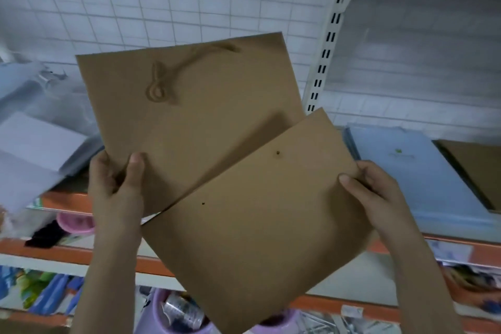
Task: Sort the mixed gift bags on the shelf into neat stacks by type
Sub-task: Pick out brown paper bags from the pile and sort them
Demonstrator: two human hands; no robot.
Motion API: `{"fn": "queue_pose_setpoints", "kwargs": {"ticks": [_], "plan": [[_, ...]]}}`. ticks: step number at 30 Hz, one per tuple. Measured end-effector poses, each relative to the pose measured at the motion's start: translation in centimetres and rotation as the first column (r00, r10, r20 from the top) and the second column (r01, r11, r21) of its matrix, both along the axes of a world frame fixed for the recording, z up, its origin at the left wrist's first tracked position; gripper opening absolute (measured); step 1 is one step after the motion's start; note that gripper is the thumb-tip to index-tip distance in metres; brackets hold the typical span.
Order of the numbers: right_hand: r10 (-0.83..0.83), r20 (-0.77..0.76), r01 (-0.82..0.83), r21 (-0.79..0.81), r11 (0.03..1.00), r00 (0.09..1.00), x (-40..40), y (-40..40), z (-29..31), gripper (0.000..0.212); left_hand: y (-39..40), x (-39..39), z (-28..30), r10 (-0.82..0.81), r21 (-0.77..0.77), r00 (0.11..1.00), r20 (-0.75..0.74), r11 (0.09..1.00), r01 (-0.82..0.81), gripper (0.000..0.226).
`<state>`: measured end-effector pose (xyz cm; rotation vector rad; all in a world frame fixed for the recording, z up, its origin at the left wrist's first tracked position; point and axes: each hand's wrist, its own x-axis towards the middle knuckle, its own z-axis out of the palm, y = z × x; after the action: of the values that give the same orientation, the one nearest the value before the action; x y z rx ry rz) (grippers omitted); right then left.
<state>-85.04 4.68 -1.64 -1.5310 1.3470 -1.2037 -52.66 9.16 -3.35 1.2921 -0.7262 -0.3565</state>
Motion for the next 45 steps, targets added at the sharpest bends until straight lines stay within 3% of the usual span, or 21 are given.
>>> {"fn": "queue_pose_setpoints", "kwargs": {"ticks": [5,10,14,16,22,25,30,33,38,45], "plan": [[0.007,0.051,-0.009,0.037,0.999,0.999,-2.8,-0.6,-0.7,0.01,0.2,-2.0,-0.1,0.017,-0.02,0.995,-0.097,1.0,-0.019,0.015],[-0.118,0.156,0.111,0.052,0.992,0.981,-5.1,-1.9,-0.2,0.004,-1.8,-4.4,0.2,-0.06,-0.028,0.97,-0.235,0.998,0.055,0.018],[-0.158,0.15,0.155,0.033,0.987,0.976,-6.1,-2.8,0.0,0.002,-3.9,-4.8,0.5,-0.091,-0.02,0.961,-0.263,0.996,0.089,0.006],[-0.157,0.14,0.153,0.039,0.987,0.978,-6.1,-3.4,-0.1,0.003,-4.7,-4.5,0.3,-0.064,-0.004,0.959,-0.275,0.998,0.065,0.012],[0.002,-0.06,0.005,0.114,0.993,0.998,-4.1,-5.7,-1.9,0.005,-5.7,-3.0,-0.4,0.023,0.029,0.928,-0.372,1.0,-0.013,0.033],[0.1,-0.128,-0.079,0.158,0.984,0.987,-2.3,-6.3,-2.5,0.017,-5.6,-1.9,-0.4,0.016,0.018,0.901,-0.433,1.0,-0.009,0.036],[0.196,-0.068,-0.184,0.146,0.972,0.978,-0.6,-6.4,-2.4,0.016,-5.5,-1.5,-1.1,-0.024,0.073,0.893,-0.449,0.995,0.063,0.021],[0.116,0.031,-0.119,0.107,0.987,0.993,-1.4,-5.9,-2.1,0.021,-5.9,-2.8,-1.6,-0.056,0.093,0.905,-0.422,0.99,0.105,0.005],[-0.098,0.032,0.095,0.081,0.992,0.995,-5.8,-4.3,-1.5,0.009,-7.4,-6.2,-1.4,-0.147,0.096,0.901,-0.409,0.975,0.203,0.02],[-0.402,0.107,0.397,0.062,0.916,0.91,-14.1,-2.3,-0.7,0.02,-10.2,-14.0,-0.6,-0.309,0.069,0.871,-0.382,0.93,0.36,0.006]]}}
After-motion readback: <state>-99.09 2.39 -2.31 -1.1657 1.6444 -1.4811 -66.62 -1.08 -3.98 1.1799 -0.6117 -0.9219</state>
